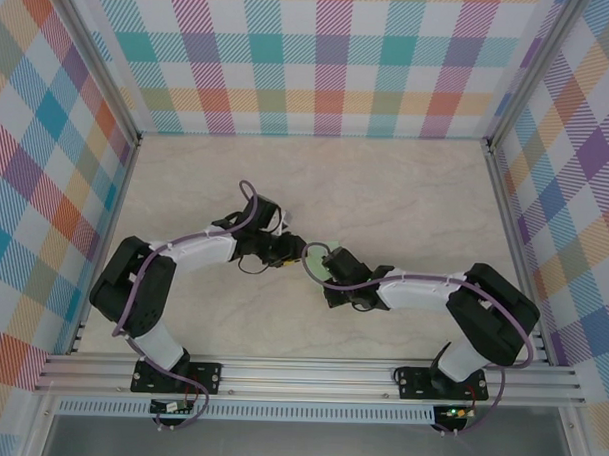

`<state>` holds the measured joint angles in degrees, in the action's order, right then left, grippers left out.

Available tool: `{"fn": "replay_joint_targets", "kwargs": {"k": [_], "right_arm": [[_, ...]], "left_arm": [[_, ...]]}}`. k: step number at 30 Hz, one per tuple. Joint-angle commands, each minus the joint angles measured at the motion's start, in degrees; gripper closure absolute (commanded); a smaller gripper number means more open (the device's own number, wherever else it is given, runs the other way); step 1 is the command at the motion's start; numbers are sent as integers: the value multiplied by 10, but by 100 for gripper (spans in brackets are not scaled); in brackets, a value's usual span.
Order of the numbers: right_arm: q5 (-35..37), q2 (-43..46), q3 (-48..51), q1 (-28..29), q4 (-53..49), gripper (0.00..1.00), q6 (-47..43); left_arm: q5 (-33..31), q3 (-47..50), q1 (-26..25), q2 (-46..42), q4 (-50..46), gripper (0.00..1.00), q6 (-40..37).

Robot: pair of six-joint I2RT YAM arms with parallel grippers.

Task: Fold a paper plane with a square sheet of paper (fold left side to right side)
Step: Fourth fold the wing at the center of the table.

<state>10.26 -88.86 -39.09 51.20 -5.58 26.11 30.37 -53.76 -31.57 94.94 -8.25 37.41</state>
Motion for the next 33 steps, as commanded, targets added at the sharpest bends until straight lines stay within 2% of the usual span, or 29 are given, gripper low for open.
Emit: {"fn": "replay_joint_targets", "kwargs": {"k": [1,9,21,33], "right_arm": [[-33,11,19,-9,8,88,15],[-59,29,44,-31,32,88,26],[-67,26,47,-38,37,87,25],[-101,31,52,-50,53,80,24]], "left_arm": [[15,4,-16,26,35,69,13],[23,-39,-41,86,44,67,20],[21,-67,-53,126,50,63,28],[11,-85,-58,157,43,61,28]]}}
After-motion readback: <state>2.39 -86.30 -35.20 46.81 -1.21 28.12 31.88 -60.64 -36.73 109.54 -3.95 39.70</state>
